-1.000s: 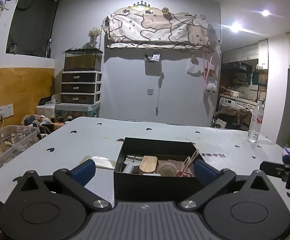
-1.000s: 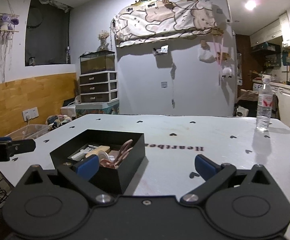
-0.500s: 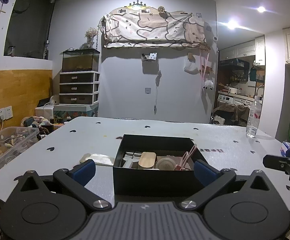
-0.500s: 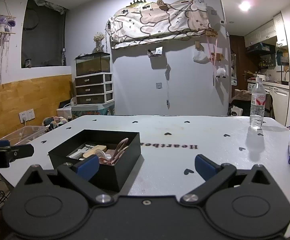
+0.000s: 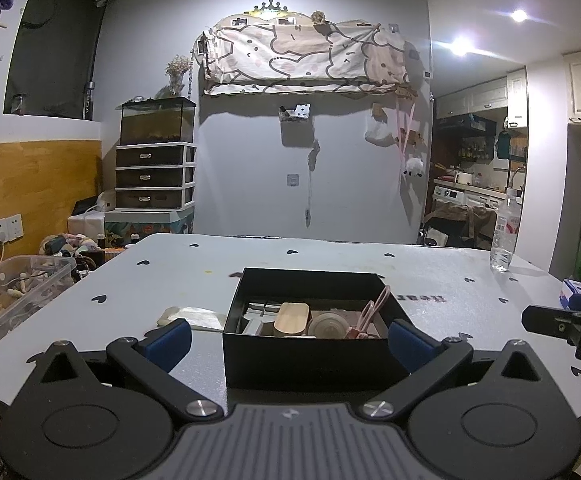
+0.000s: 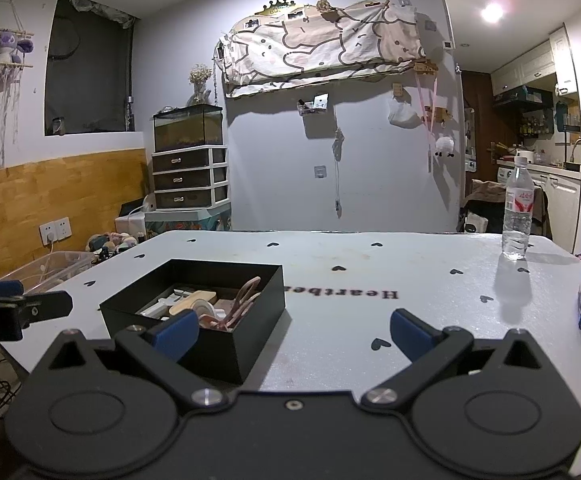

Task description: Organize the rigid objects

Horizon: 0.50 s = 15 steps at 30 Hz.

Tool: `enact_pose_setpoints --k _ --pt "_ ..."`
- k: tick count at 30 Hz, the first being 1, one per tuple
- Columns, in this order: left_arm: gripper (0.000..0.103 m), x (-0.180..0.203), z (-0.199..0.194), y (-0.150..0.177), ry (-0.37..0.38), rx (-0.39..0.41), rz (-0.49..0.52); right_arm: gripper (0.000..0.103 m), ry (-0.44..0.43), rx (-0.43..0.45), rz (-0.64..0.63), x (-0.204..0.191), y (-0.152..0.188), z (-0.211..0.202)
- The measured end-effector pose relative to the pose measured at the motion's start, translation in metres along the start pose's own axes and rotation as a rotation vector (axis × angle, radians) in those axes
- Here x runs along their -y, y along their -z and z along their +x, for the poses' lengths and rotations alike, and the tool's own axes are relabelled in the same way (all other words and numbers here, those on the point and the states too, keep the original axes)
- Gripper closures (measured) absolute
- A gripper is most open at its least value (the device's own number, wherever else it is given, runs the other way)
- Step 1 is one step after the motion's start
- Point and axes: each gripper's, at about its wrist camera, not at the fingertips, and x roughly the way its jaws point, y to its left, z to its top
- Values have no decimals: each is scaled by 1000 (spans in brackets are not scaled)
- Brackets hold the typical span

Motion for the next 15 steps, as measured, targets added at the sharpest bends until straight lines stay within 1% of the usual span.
enact_pose_setpoints --k 15 --pt "0 1 0 0 -1 -3 0 0 0 0 1 0 0 0"
